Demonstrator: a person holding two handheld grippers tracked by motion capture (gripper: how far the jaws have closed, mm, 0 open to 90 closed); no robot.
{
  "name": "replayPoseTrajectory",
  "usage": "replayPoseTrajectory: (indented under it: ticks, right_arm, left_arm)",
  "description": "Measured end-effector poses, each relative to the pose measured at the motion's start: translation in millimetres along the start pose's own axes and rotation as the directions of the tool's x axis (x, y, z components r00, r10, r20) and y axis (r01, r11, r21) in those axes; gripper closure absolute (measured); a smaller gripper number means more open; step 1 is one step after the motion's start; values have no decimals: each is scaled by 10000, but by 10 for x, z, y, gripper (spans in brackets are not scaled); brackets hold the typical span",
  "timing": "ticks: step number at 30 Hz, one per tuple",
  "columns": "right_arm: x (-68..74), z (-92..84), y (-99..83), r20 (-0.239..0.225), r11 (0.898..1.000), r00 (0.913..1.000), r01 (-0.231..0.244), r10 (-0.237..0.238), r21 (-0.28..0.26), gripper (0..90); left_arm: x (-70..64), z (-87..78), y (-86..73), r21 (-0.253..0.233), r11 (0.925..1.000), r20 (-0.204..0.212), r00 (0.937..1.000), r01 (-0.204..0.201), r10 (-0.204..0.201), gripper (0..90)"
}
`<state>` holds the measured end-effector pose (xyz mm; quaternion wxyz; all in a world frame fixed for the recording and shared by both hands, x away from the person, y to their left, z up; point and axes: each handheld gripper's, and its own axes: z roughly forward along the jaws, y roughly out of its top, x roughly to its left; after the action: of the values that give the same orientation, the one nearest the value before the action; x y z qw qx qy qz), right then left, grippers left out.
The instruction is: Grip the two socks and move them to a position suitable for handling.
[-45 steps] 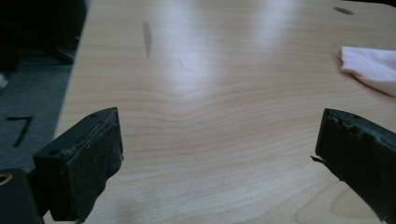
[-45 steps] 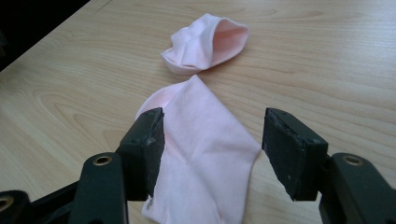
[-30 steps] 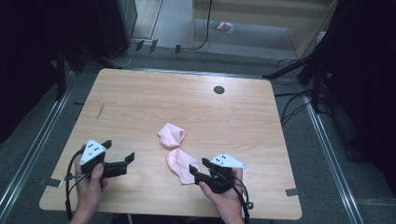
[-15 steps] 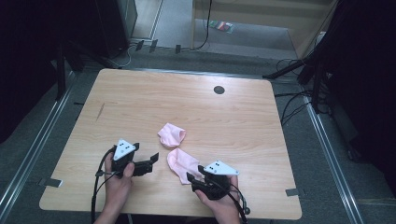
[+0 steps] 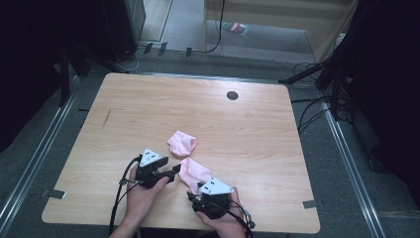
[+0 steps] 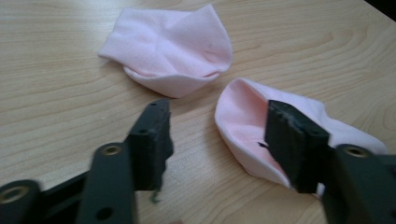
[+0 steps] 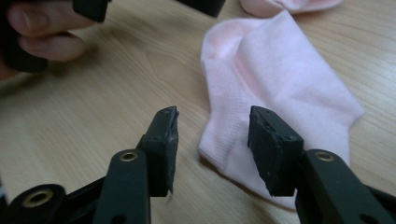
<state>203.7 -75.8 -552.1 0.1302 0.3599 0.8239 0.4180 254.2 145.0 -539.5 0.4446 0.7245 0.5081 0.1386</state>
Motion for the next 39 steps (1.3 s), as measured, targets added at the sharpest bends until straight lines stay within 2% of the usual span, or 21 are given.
replayPoseTrajectory:
  ticks: [3, 4, 5, 7, 12, 15, 18, 21, 24, 25, 26, 27, 30, 31, 32, 33, 34, 35, 36, 37, 39]
  right_arm:
    - [36, 15, -9, 588, 9995, 9978, 298, -305, 123, 654]
    - [67, 19, -12, 1117, 9979, 9917, 628, -643, 170, 692]
    - [88, 13, -19, 1174, 9968, 9899, 785, -800, 179, 791]
    - [87, 9, -23, 1215, 9981, 9907, 594, -608, 147, 843]
    - [43, -29, -11, 1132, 9997, 9932, 257, -260, 40, 875]
    - [9, -150, 30, 996, 9979, 9949, -107, 171, -644, 877]
    - [-56, -303, 100, 819, 9876, 9940, -604, 729, -1450, 877]
    - [-157, -434, 163, 519, 9726, 9905, -1147, 1276, -2024, 877]
    - [-282, -577, 210, 368, 9504, 9800, -1801, 1955, -2536, 877]
    - [-369, -668, 223, 268, 9332, 9698, -2255, 2424, -2799, 877]
    - [-369, -668, 223, 268, 9332, 9698, -2255, 2424, -2799, 877]
    - [-416, -711, 224, 253, 9243, 9633, -2489, 2673, -2893, 877]
    - [-550, -812, 198, 52, 8921, 9337, -3405, 3581, -2969, 881]
    - [-627, -840, 154, -110, 8711, 9128, -3930, 4082, -2946, 884]
    - [-627, -840, 154, -110, 8711, 9128, -3930, 4082, -2946, 884]
    - [-658, -837, 97, 171, 8668, 9003, -4135, 4349, -2788, 888]
    - [-658, -837, 97, 171, 8668, 9003, -4135, 4349, -2788, 888]
    - [-678, -802, 29, 328, 8627, 8860, -4411, 4625, -2473, 892]
    - [-699, -772, -7, 207, 8498, 8705, -4746, 4918, -2293, 893]
    - [-699, -772, -7, 207, 8498, 8705, -4746, 4918, -2293, 893]
    - [-742, -707, -81, -139, 8124, 8299, -5494, 5578, -1954, 893]
  left_arm:
    - [-28, 31, -10, 41, 10000, 90, 9999, -70, 70, 494]
    - [-35, 39, -12, 86, 9999, 160, 9998, -106, 105, 506]
    - [-43, 51, -14, 121, 9998, 201, 9997, -139, 137, 529]
    - [-53, 90, -16, 339, 9994, 272, 9996, -93, 83, 545]
    - [-75, 149, -28, 867, 9962, 393, 9992, -12, -23, 623]
    - [-62, 159, -33, 1033, 9946, 232, 9997, -1, -23, 741]
    - [-35, 143, -32, 1065, 9942, 778, 9968, 125, -209, 894]
    - [-31, 111, -25, 1123, 9936, 1040, 9946, -103, -15, 900]
    - [-17, 36, -10, 1144, 9922, 1188, 9923, -486, 349, 900]
    - [2, -39, 11, 1068, 9907, 1284, 9892, -845, 705, 900]
    - [2, -39, 11, 1068, 9907, 1284, 9892, -845, 705, 900]
    - [19, -82, 22, 1062, 9882, 1439, 9851, -1103, 945, 900]
    - [86, -200, 40, 1269, 9794, 2118, 9689, -1568, 1277, 900]
    - [117, -241, 41, 1289, 9776, 2440, 9609, -1662, 1311, 900]
    - [152, -292, 45, 1353, 9745, 2837, 9493, -1792, 1352, 900]
    - [164, -321, 44, 1391, 9723, 2867, 9474, -1880, 1422, 900]
    - [180, -357, 45, 1404, 9673, 2825, 9449, -2112, 1654, 900]
    - [194, -381, 41, 1418, 9625, 2789, 9423, -2314, 1854, 900]
    - [252, -397, 29, 1478, 9573, 2551, 9448, -2485, 2058, 900]
    - [252, -397, 29, 1478, 9573, 2551, 9448, -2485, 2058, 900]
    - [321, -360, 15, 1504, 9627, 2650, 9473, -2249, 1799, 900]
